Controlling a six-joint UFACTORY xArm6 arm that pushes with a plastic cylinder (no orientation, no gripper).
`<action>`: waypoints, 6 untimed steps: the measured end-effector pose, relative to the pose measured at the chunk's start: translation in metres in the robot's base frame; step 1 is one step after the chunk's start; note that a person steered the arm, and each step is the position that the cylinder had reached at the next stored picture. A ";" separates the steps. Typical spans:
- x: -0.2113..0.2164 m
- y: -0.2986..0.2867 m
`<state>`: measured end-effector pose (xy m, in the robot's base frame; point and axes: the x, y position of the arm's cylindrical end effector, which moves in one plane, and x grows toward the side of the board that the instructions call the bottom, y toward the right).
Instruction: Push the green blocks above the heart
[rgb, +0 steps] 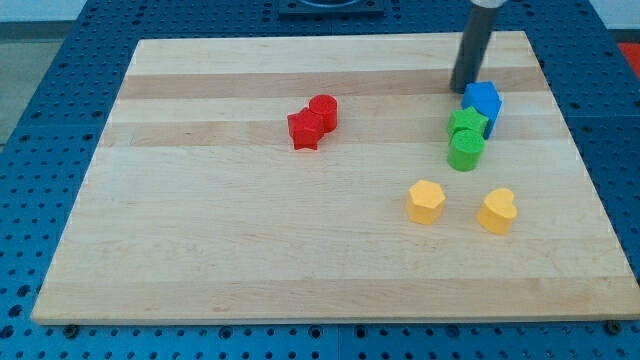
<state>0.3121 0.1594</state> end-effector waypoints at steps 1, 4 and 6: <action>0.006 -0.045; 0.047 -0.027; 0.057 -0.017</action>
